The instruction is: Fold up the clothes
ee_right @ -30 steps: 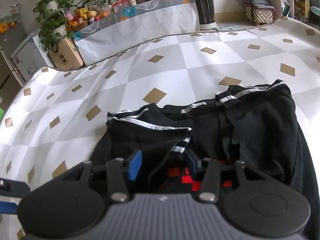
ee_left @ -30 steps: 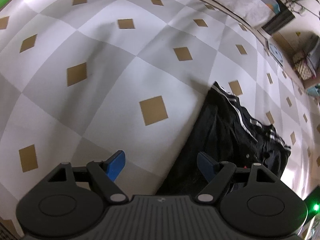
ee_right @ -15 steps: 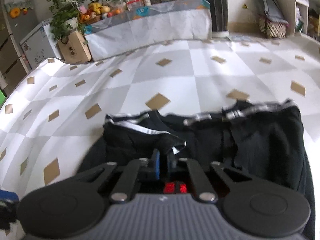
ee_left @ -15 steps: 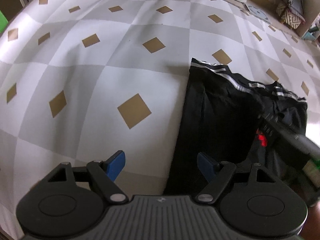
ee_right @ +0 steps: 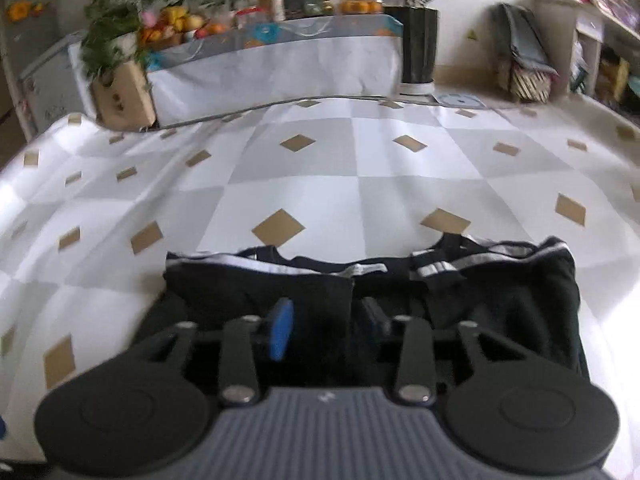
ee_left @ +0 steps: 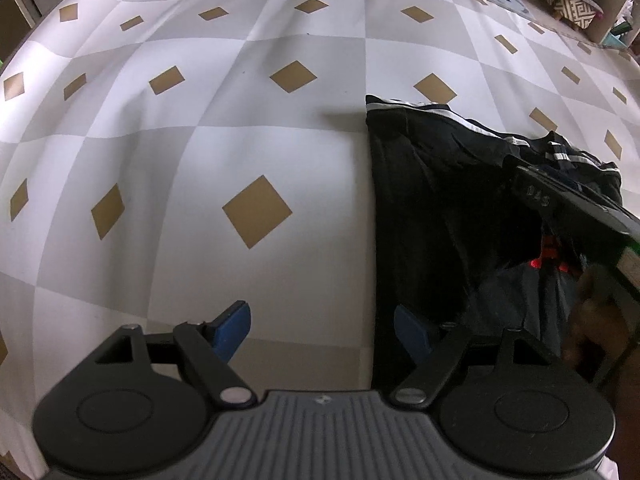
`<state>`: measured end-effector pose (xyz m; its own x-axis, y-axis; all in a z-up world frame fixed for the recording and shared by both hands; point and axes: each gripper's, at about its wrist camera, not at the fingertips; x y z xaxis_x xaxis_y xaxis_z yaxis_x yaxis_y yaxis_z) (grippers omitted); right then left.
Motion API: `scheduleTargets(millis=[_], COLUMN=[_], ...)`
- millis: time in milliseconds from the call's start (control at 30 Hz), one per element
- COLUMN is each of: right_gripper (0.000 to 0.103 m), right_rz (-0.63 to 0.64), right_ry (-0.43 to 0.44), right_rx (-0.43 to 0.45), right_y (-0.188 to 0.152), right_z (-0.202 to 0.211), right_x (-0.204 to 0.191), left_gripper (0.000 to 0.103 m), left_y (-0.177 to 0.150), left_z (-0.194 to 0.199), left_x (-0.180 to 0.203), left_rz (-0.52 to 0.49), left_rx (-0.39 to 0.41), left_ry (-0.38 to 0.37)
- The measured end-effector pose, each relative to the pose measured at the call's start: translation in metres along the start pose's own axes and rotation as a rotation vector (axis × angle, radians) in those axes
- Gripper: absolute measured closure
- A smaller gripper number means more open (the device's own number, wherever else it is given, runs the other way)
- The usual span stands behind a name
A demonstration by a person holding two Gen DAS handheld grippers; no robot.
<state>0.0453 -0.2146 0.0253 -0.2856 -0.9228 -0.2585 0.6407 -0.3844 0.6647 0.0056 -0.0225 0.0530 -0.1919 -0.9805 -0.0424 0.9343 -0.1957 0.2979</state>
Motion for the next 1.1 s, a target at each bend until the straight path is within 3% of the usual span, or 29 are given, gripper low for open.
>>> scheduleTargets(millis=[100,300,500,567,800,900,1000,1100], right_gripper=[0.054,0.05,0.048,0.048,0.046,0.047,0.047,0.052], right_rz=[-0.009,0.034,0.028,0.051,0.247,0.384,0.454,0.455], right_ry=[0.037,0.041,0.056,0.086,0.21,0.252,0.291,0.31], right_rx=[0.012,-0.048,-0.146,-0.167,-0.21,-0.214,-0.249,-0.311], right_y=[0.007,-0.011,-0.056,-0.072,-0.141,-0.175,-0.206,-0.225], right_z=[0.018,0.065,0.114,0.134,0.208,0.233,0.245,0.243], right_x=[-0.003,-0.008,-0.007,-0.014,-0.044,-0.062,-0.075,-0.083], left_gripper=[0.025,0.025,0.025,0.025,0.025,0.025,0.025,0.025], left_y=[0.002,0.002,-0.018,-0.028,-0.061,-0.083,-0.103,-0.11], left_z=[0.006,0.021,0.029,0.037,0.064,0.077,0.083,0.084], left_x=[-0.005,-0.017,-0.021,-0.02,-0.018,-0.028,-0.034,-0.033], left_rz=[0.024,0.062,0.069,0.05,-0.022,0.019,0.062,0.055], left_rx=[0.018,0.058,0.05,0.06,0.095,0.1,0.083,0.072], left_ry=[-0.003,-0.009,-0.097,-0.082,-0.026,-0.046,-0.085,-0.074])
Point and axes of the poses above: each gripper's, at about its wrist camera, not at the fingertips, and z roughly against the way its jaws point, x to its right, y to its top, and after that the axes turned 12 degrees about -z, right-handed
